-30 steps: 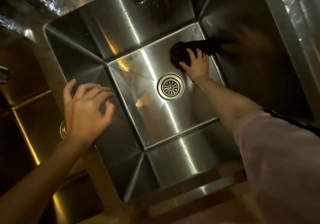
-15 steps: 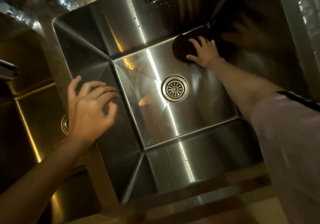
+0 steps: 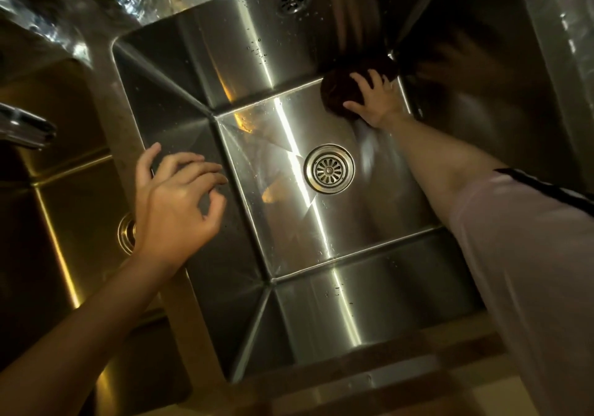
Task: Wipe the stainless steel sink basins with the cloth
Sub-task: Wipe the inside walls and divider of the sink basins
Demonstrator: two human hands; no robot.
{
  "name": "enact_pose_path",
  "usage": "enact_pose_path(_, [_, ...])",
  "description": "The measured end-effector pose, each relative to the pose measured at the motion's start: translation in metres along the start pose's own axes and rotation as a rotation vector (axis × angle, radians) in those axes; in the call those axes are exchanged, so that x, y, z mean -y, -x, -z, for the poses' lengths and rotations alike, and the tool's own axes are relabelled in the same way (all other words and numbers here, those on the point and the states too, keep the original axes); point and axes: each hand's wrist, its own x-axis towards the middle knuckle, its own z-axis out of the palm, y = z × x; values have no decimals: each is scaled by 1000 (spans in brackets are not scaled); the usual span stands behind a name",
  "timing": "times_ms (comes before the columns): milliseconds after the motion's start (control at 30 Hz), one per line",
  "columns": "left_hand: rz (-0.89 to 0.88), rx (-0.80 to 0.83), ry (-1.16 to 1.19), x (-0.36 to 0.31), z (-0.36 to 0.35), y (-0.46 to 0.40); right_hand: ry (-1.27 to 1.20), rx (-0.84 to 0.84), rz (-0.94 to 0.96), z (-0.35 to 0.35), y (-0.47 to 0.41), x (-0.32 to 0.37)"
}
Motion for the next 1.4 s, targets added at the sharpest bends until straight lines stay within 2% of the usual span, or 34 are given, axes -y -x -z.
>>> enact_pose_path(100, [3,-8,4,1,0,-1,-13,-43,-42,-19,29,8])
enact_pose_path(267, [18,-2,7,-2,2,0,92,-52,25,-51,81,20])
enact_pose_path(533, [23,-24,22,-1,2,-1,52,-11,25,-21,13,71])
enact_pose_path(667, [18,-23,27,-1,1,0,-6,-32,-34,-43,50,91])
enact_pose_path(800, [21,-17,30,-1,2,0,41,-5,47,-71,97,106])
enact_pose_path(1100, [32,-35,53,-2,3,1,19,20,61,-41,32,150])
enact_pose_path(1200, [40,-23,68,-3,4,1,23,-6,16,-57,58,158])
enact_pose_path(1400, [45,-11,78,-4,6,1,70,-7,70,-84,89,178])
